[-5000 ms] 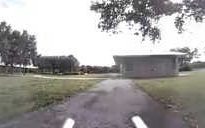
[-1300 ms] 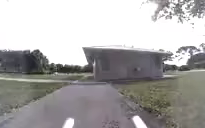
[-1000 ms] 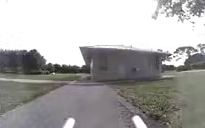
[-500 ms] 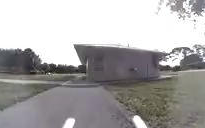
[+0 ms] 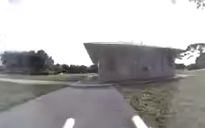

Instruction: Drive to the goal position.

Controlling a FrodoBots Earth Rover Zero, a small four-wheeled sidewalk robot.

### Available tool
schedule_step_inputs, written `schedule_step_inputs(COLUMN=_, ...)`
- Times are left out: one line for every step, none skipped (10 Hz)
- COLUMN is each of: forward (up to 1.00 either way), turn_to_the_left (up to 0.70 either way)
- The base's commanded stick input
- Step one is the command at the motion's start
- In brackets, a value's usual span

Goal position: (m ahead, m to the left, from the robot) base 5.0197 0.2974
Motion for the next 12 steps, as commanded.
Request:
schedule_step_inputs(forward=0.68, turn_to_the_left=0.34)
schedule_step_inputs(forward=0.68, turn_to_the_left=0.34)
schedule_step_inputs(forward=0.68, turn_to_the_left=0.34)
schedule_step_inputs(forward=0.68, turn_to_the_left=0.33)
schedule_step_inputs(forward=0.69, turn_to_the_left=0.12)
schedule_step_inputs(forward=0.69, turn_to_the_left=0.03)
schedule_step_inputs(forward=0.69, turn_to_the_left=0.03)
schedule_step_inputs(forward=0.69, turn_to_the_left=0.03)
schedule_step_inputs(forward=0.69, turn_to_the_left=0.03)
schedule_step_inputs(forward=0.69, turn_to_the_left=0.03)
schedule_step_inputs(forward=0.69, turn_to_the_left=0.03)
schedule_step_inputs(forward=0.69, turn_to_the_left=0.03)
